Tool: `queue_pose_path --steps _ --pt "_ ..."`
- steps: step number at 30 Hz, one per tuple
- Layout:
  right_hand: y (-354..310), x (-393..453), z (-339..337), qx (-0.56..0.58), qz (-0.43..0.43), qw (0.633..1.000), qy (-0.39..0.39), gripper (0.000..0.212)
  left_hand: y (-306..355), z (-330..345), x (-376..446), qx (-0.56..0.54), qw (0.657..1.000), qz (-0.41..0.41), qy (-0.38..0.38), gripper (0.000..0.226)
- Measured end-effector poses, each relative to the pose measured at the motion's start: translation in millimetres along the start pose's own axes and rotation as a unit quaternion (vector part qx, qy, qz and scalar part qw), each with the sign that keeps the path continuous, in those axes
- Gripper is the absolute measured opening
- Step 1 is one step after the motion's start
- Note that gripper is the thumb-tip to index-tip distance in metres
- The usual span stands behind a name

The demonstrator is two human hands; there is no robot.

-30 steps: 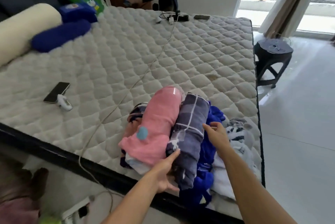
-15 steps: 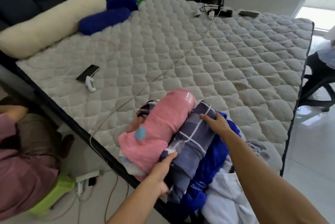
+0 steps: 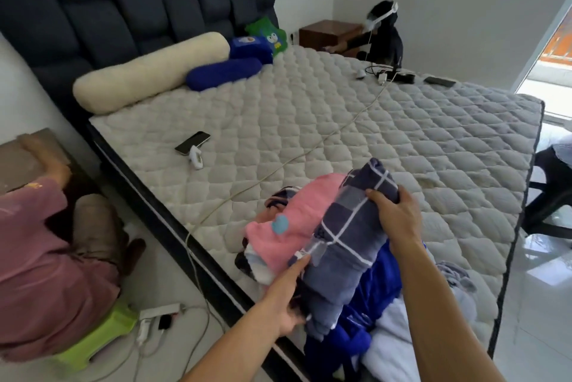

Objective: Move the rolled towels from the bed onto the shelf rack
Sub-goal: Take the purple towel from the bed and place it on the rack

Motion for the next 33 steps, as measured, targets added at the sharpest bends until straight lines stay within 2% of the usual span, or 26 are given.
queue_pose_path --steps 5,8,10,12,14,17,21,23,25,27,31,33 --pt "-71 -75 18 0.027 -0.1 0.994 -0.028 0.02 14 -68 -31 -0.072 0.996 0.043 0.017 0.046" --pt "-114 -141 48 0.052 -0.159 0.982 -0.084 0.03 21 -127 -49 -0.148 0.986 0.065 0.039 0.038" --pt "-136 -196 77 0.087 -0.182 0.97 -0.136 0.041 23 -178 -62 -0.211 0.971 0.092 0.066 0.035" --pt "-150 -251 106 0.125 -0.195 0.956 -0.182 0.054 22 -237 -77 -0.28 0.945 0.134 0.099 0.024" --pt "-158 -308 136 0.2 -0.16 0.935 -0.245 0.062 19 -296 -101 -0.334 0.915 0.192 0.119 0.014" --pt "-158 -401 185 0.306 -0.033 0.876 -0.372 0.073 14 -380 -148 -0.405 0.864 0.267 0.134 0.019" --pt "-141 -557 245 0.234 0.037 0.788 -0.569 0.091 -3 -474 -203 -0.454 0.813 0.327 0.164 0.018" --pt "-133 -629 264 0.197 0.058 0.743 -0.637 0.088 -16 -514 -230 -0.466 0.791 0.347 0.19 0.016" --pt "-129 -695 279 0.169 0.083 0.694 -0.695 0.076 -37 -556 -252 -0.484 0.771 0.349 0.224 0.017" --pt "-131 -762 288 0.148 0.094 0.643 -0.746 0.073 -61 -596 -274 -0.501 0.753 0.338 0.258 0.017" --pt "-140 -881 295 0.133 0.061 0.603 -0.784 0.078 -102 -677 -321 -0.47 0.726 0.319 0.388 0.004" --pt "-148 -941 299 0.133 0.038 0.569 -0.811 0.076 -120 -722 -348 -0.463 0.693 0.312 0.456 0.014"
Point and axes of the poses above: each hand's wrist, its own x-axis towards the middle knuckle, its own z-axis out of the palm, y = z × x, the point moved 10 cm from there along x, towards the middle knuckle, and after that the axes turned 15 degrees about y, right-handed, at the moved point
